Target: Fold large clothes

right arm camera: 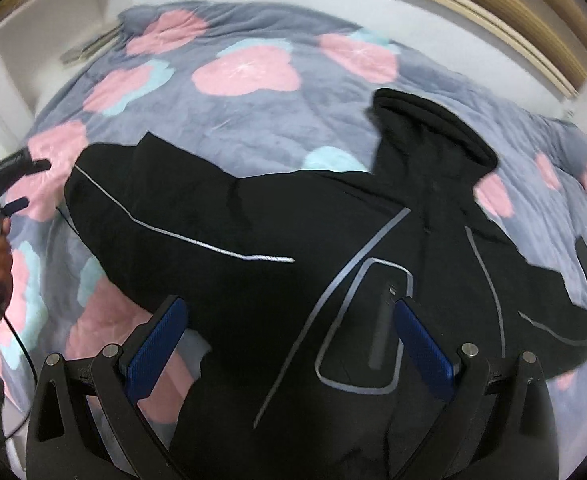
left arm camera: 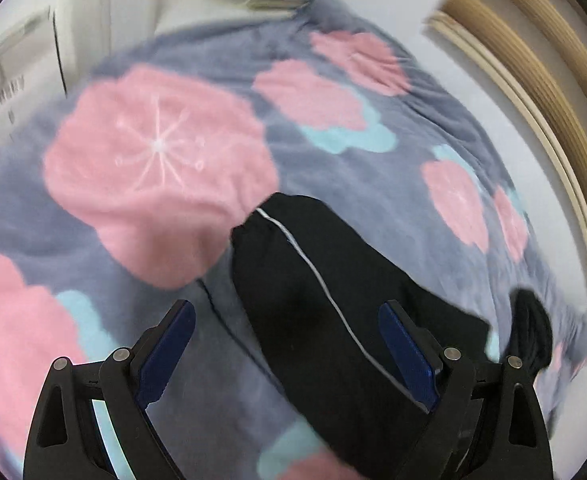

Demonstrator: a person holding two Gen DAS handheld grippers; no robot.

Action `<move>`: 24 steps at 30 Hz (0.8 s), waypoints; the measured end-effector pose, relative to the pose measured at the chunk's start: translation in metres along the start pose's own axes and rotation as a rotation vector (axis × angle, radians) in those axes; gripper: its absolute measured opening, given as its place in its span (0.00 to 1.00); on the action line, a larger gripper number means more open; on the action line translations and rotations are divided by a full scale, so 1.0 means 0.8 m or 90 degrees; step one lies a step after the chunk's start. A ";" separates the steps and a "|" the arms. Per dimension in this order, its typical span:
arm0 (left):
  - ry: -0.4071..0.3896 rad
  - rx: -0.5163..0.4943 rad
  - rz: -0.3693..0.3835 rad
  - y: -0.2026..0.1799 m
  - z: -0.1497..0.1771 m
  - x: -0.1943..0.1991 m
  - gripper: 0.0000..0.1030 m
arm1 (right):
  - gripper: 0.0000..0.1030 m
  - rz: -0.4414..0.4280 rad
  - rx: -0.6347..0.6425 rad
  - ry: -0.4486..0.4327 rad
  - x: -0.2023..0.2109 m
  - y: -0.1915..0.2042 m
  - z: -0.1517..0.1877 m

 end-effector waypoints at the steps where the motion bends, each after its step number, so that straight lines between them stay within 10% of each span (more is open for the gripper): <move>1: 0.004 0.004 -0.003 0.006 -0.002 -0.014 0.91 | 0.99 -0.003 0.006 0.005 -0.016 0.003 -0.004; 11: 0.085 0.036 -0.026 0.044 -0.005 -0.140 0.89 | 0.91 -0.017 0.007 0.075 -0.123 0.007 -0.009; 12: 0.083 0.040 -0.017 0.043 -0.006 -0.144 0.85 | 0.91 -0.017 0.006 0.078 -0.128 0.006 -0.008; 14: 0.079 0.029 0.012 0.033 -0.005 -0.144 0.41 | 0.90 -0.021 0.000 0.082 -0.134 0.004 -0.007; 17: 0.048 -0.012 -0.002 0.017 -0.005 -0.121 0.19 | 0.88 -0.033 -0.012 0.082 -0.145 0.006 -0.010; 22: -0.033 0.027 -0.030 0.032 -0.015 -0.040 0.13 | 0.85 -0.070 -0.033 0.064 -0.160 0.024 -0.033; 24: -0.056 0.042 -0.112 0.052 -0.011 -0.010 0.13 | 0.81 -0.097 -0.038 0.051 -0.163 0.041 -0.044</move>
Point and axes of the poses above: each gripper's, at about its wrist camera, not at the fingertips, and x roughly against the way its jaws point, y to its left, z to its underside, the point moved 5 cm from there along -x, roughly the way its jaws point, and after that the axes turned 6 degrees about -y, right-handed, at the moved point
